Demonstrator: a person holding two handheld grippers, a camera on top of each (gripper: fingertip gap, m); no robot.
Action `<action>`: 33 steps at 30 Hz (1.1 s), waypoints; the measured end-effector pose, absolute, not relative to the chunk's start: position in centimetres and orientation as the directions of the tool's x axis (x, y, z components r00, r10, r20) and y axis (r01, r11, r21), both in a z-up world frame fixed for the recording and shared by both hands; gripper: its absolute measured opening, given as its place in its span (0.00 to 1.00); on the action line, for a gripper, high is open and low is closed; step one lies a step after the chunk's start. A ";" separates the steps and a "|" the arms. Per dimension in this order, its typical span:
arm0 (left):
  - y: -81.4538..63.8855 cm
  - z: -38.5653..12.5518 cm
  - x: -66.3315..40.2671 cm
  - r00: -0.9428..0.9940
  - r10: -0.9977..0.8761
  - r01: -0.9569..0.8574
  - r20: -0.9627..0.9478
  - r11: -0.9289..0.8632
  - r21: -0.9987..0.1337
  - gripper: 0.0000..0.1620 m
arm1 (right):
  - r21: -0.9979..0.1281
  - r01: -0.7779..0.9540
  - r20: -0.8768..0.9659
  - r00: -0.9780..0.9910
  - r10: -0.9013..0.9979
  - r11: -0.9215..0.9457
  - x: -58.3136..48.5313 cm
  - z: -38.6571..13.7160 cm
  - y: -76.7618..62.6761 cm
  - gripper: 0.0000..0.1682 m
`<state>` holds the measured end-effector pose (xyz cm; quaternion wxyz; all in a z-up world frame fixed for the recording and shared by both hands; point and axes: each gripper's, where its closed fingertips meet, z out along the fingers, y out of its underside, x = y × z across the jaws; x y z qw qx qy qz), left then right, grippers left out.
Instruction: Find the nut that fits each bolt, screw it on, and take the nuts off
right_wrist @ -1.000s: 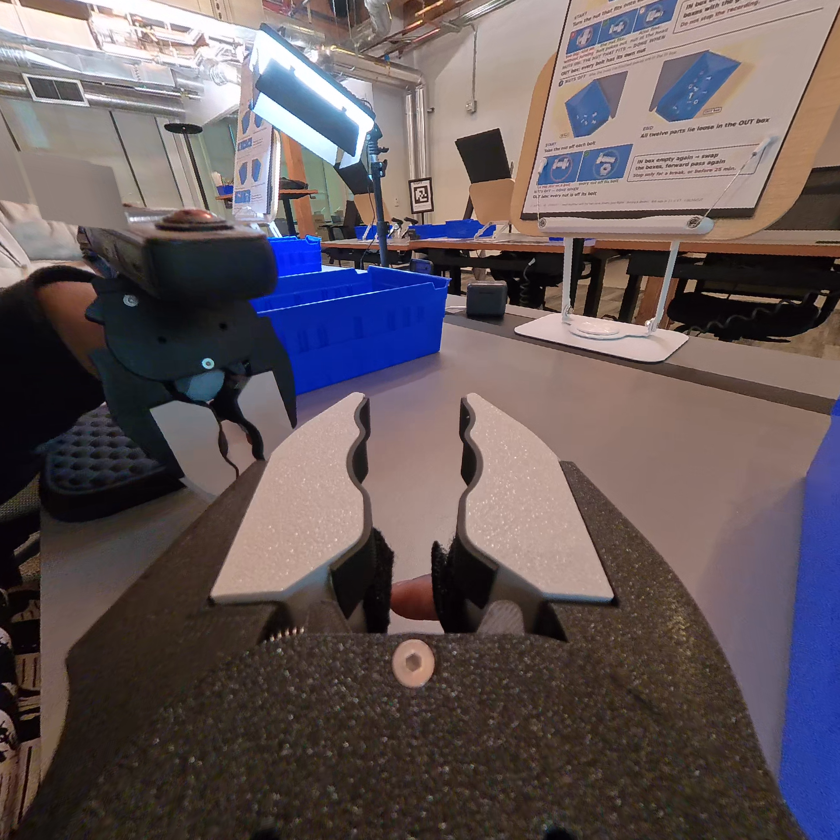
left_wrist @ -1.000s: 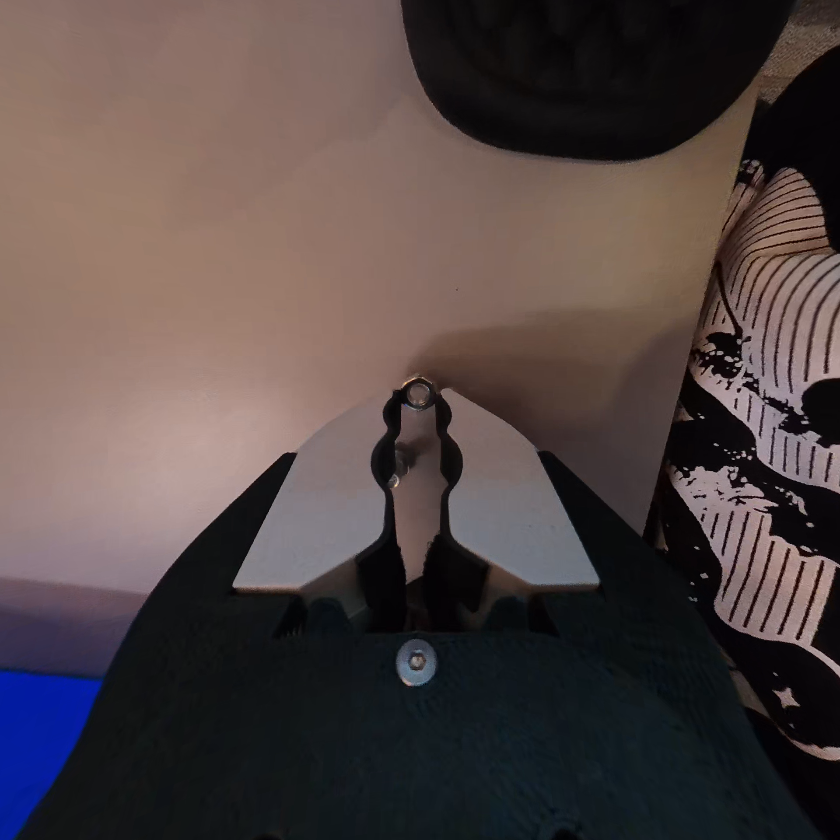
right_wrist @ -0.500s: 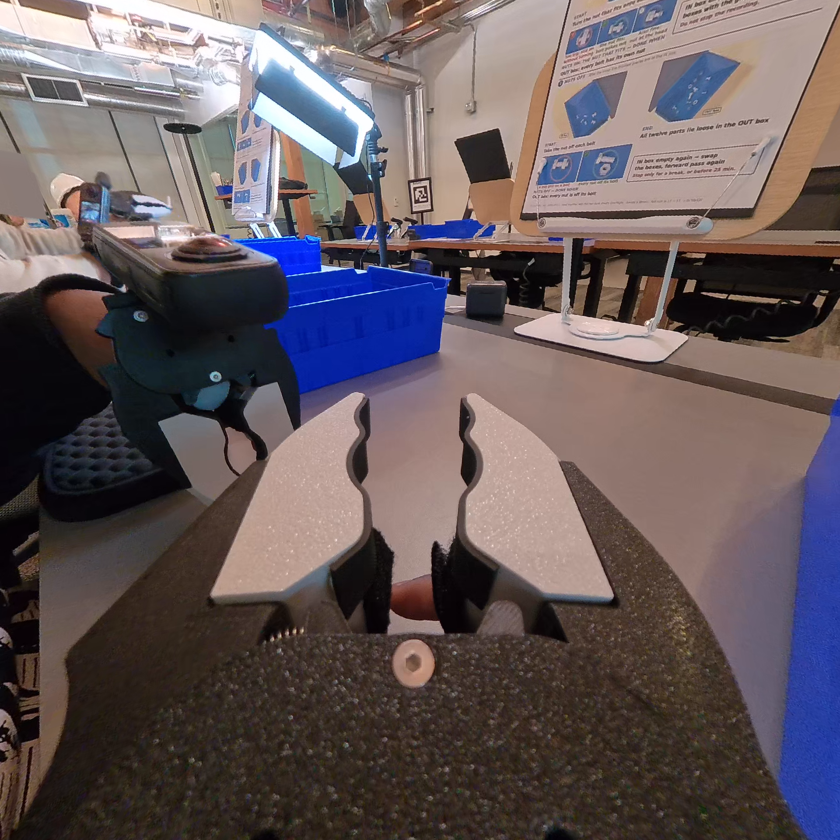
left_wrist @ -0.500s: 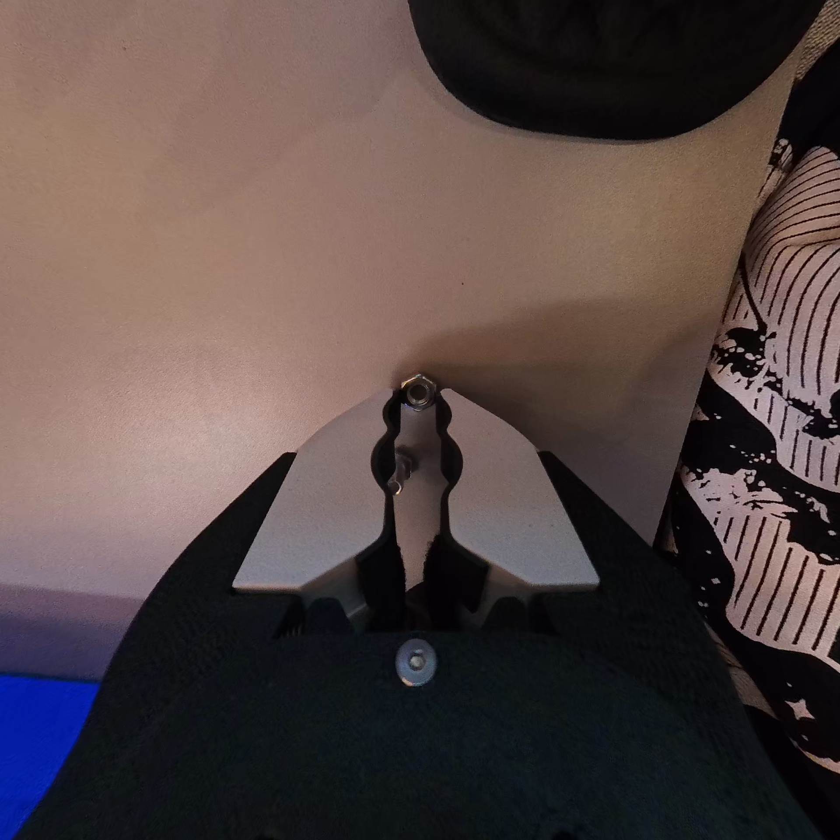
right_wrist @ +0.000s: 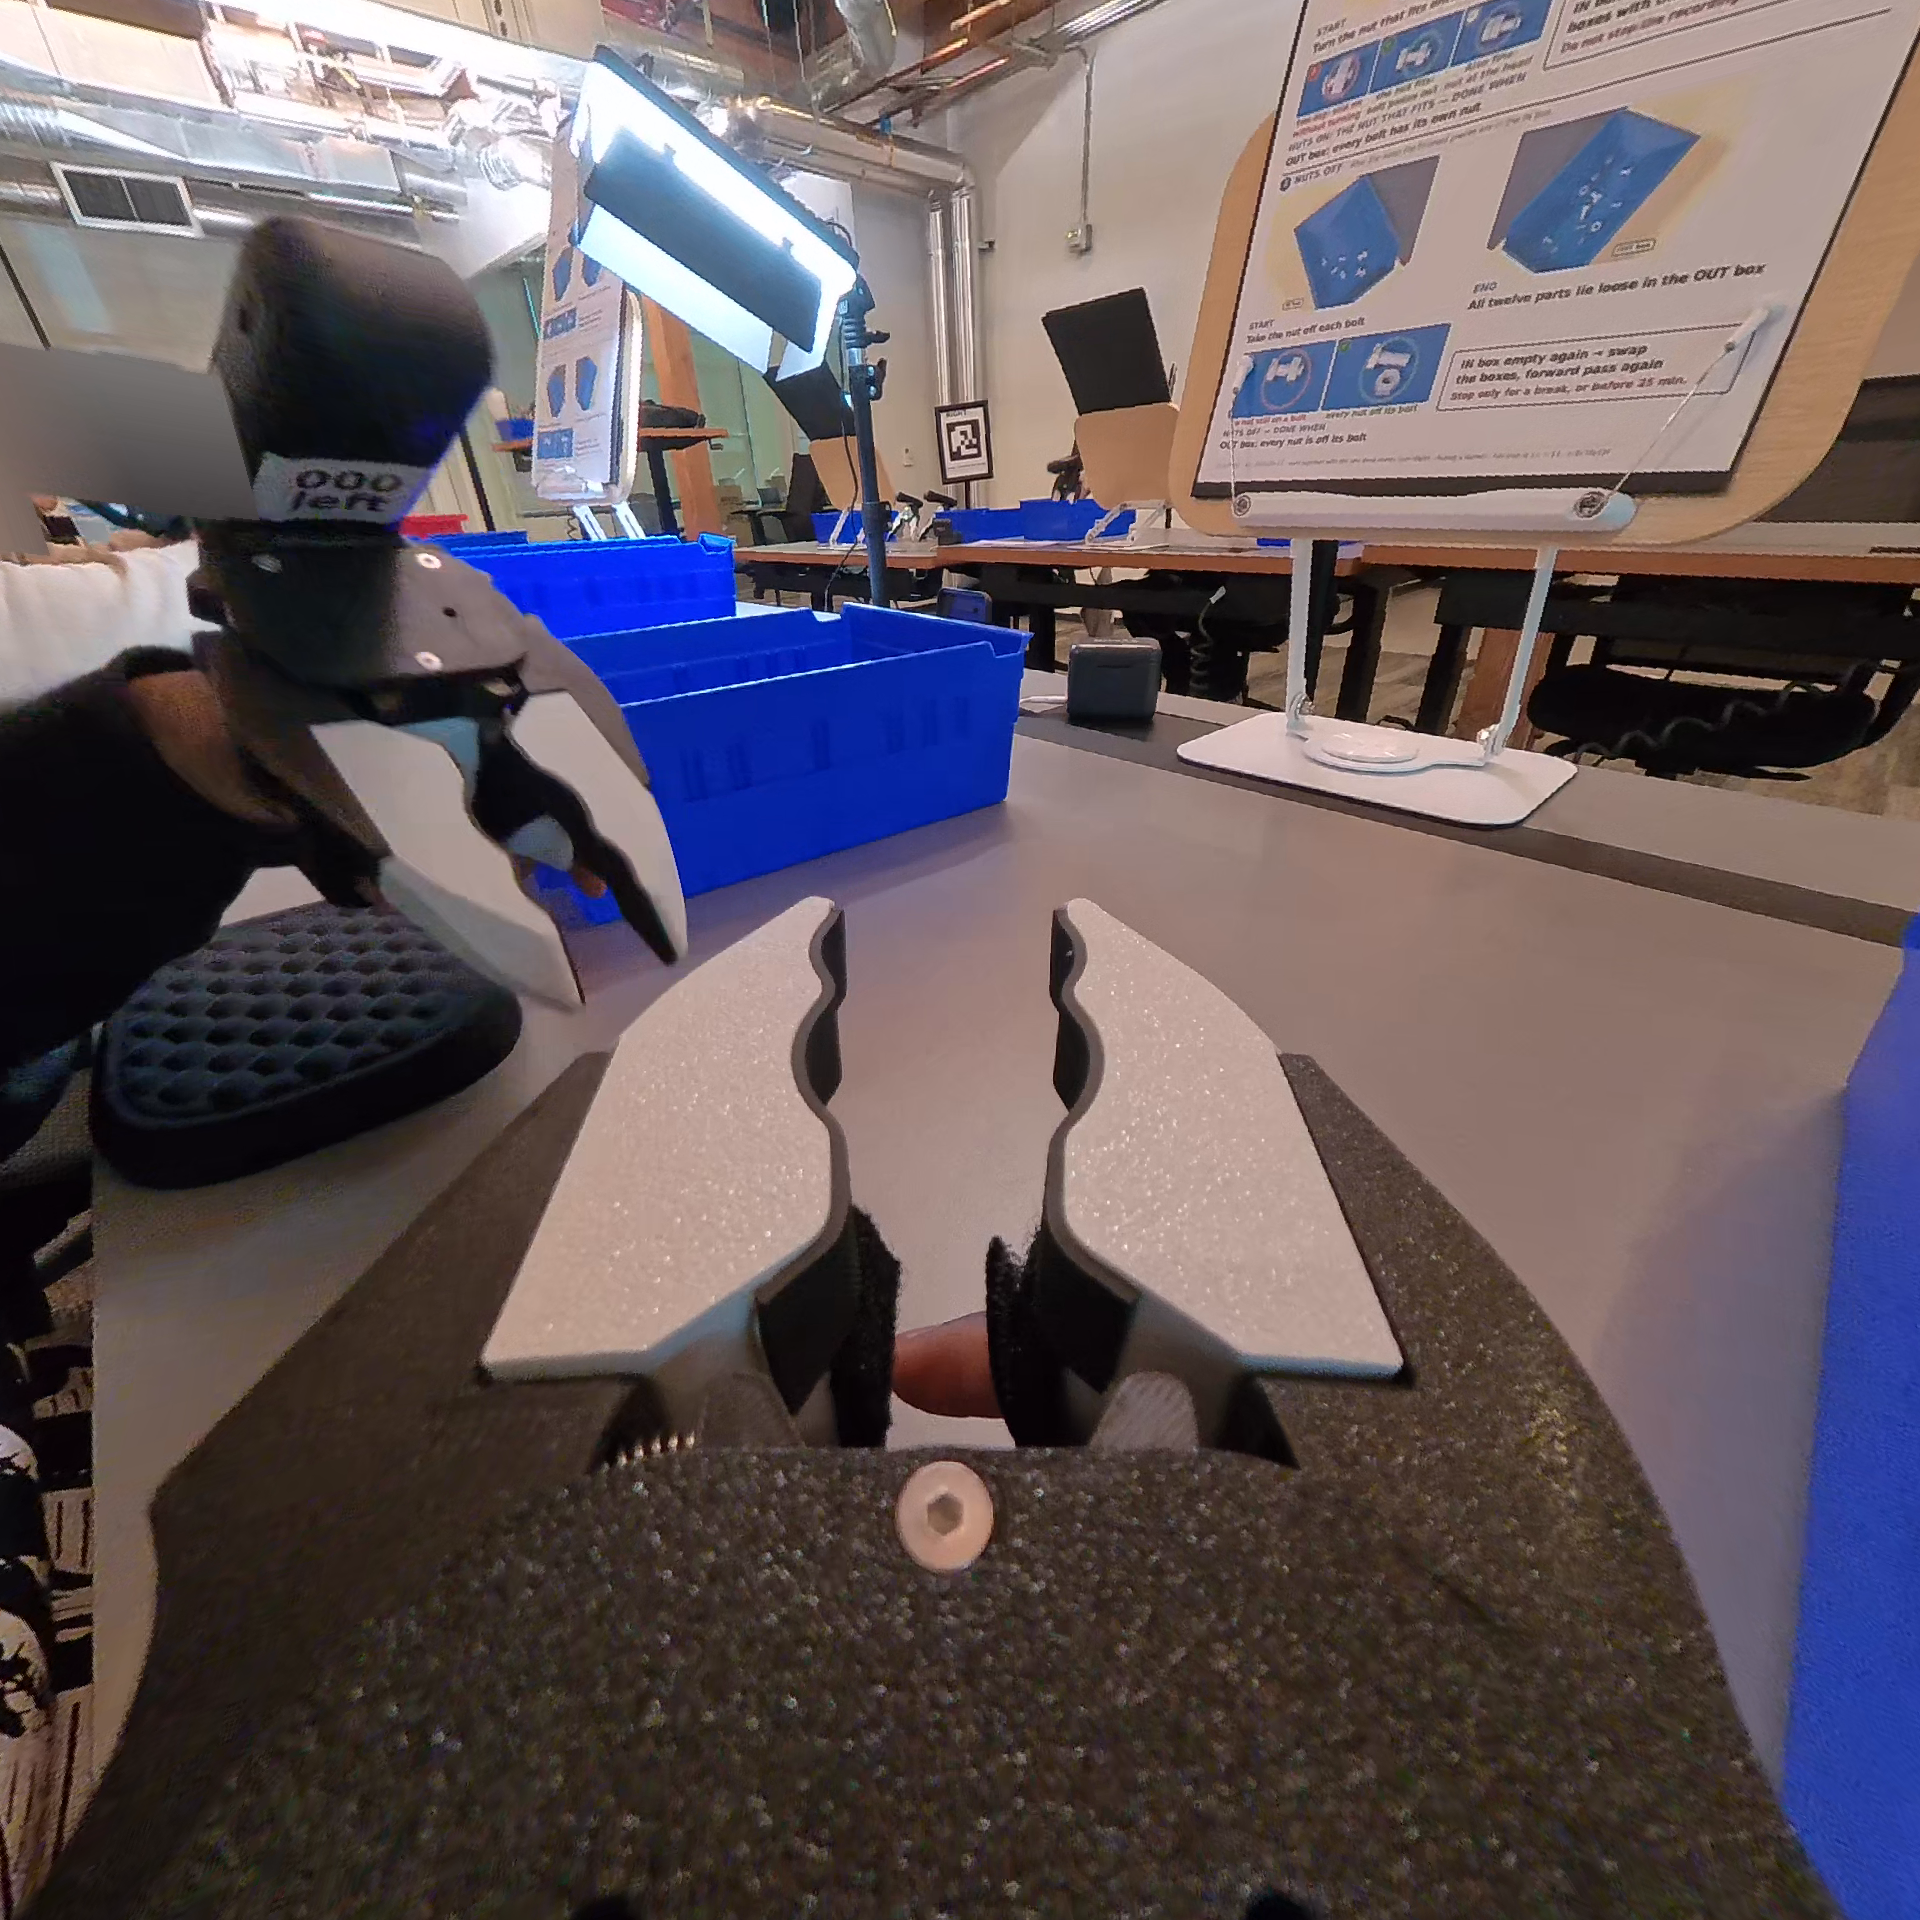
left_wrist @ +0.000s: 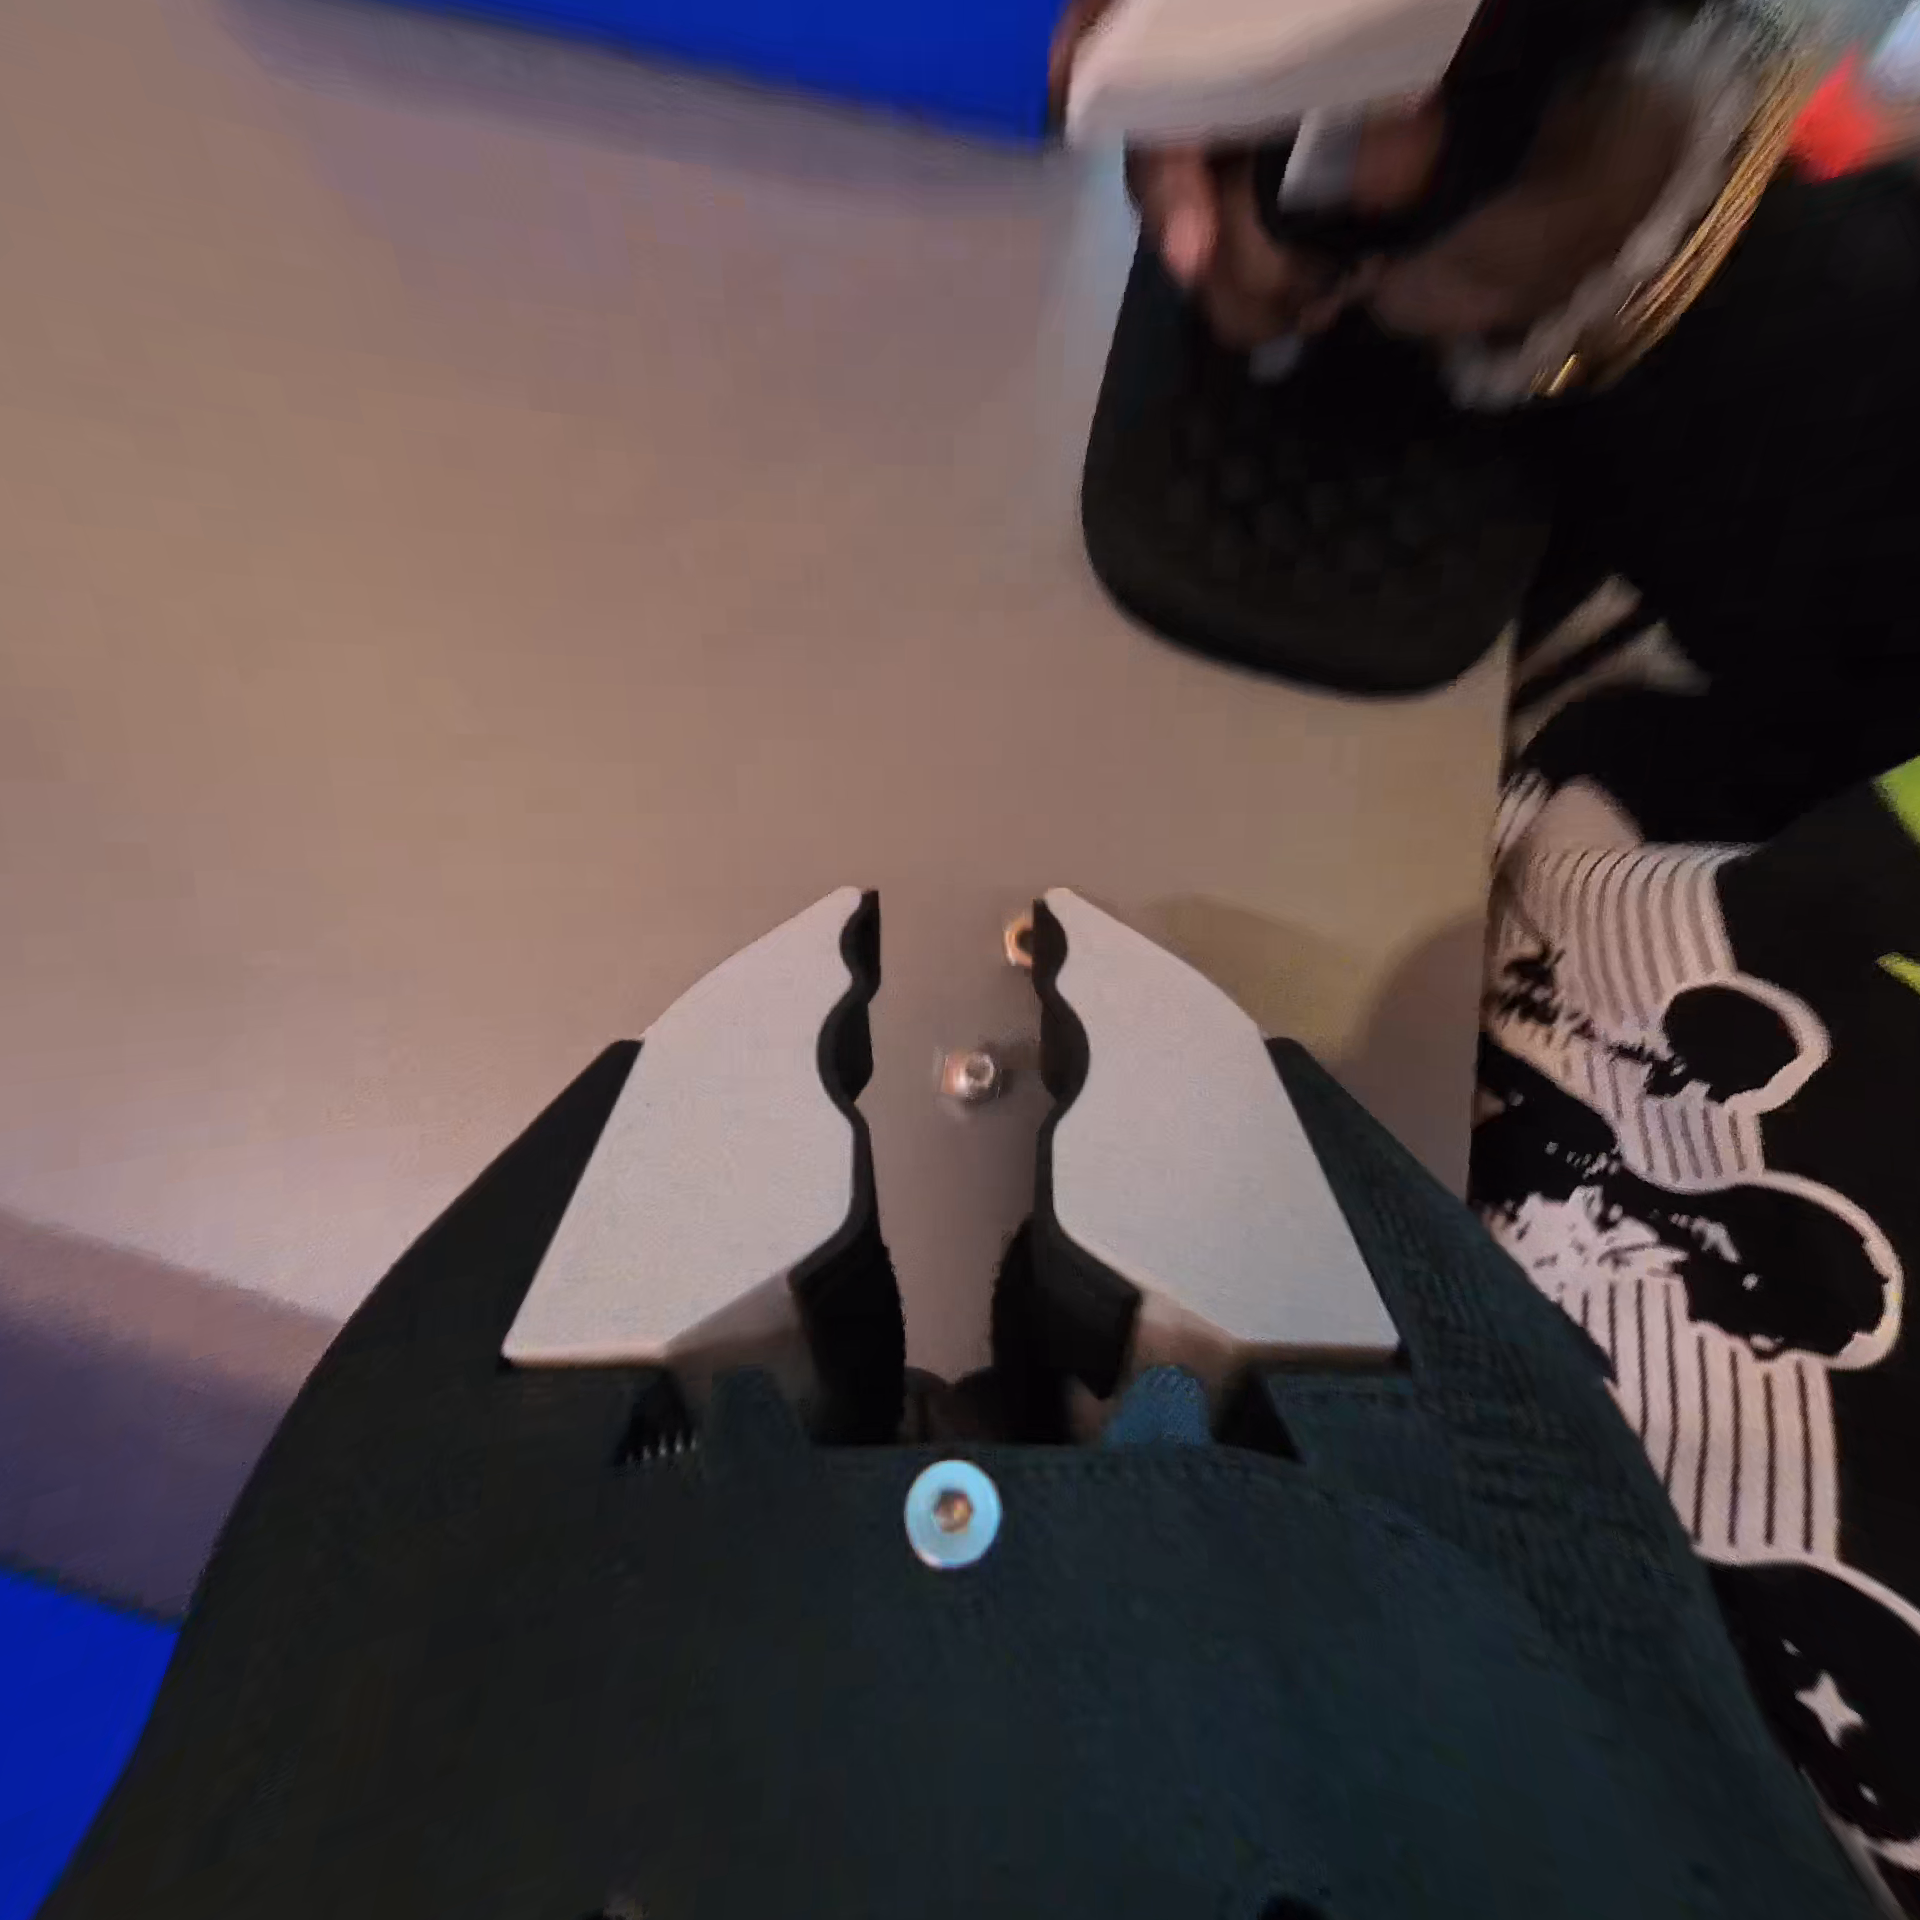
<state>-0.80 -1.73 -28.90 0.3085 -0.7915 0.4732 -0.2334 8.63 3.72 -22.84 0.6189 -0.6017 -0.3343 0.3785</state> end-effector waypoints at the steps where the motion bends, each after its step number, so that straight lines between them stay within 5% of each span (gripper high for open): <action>1: -1.7 -27.9 -0.7 0.432 -0.897 -0.531 0.087 -0.331 -0.780 0.17 | -0.998 -0.062 -0.038 0.490 0.871 -0.009 8.6 -22.9 3.7 0.23; 6: -3.2 -24.1 -1.9 0.400 -0.915 -0.228 0.050 -0.153 -0.962 0.19 | -0.999 -0.030 -0.024 0.485 0.874 -0.011 8.2 -23.2 3.6 0.23; 16: -4.5 -21.4 -5.8 0.536 -0.844 0.126 0.024 0.051 -0.991 0.27 | -0.989 0.140 0.102 0.439 0.893 0.044 6.1 -24.7 2.6 0.22; 25: -4.6 -21.5 -5.8 0.525 -0.851 0.131 0.026 0.051 -0.990 0.28 | -0.869 0.489 0.144 0.110 0.983 0.072 -1.3 -29.7 -2.4 0.16; 33: -4.8 -21.4 -5.9 0.525 -0.851 0.137 0.019 0.063 -0.989 0.28 | -0.823 0.567 -0.011 0.048 0.999 -0.037 -3.7 -31.7 -3.3 0.11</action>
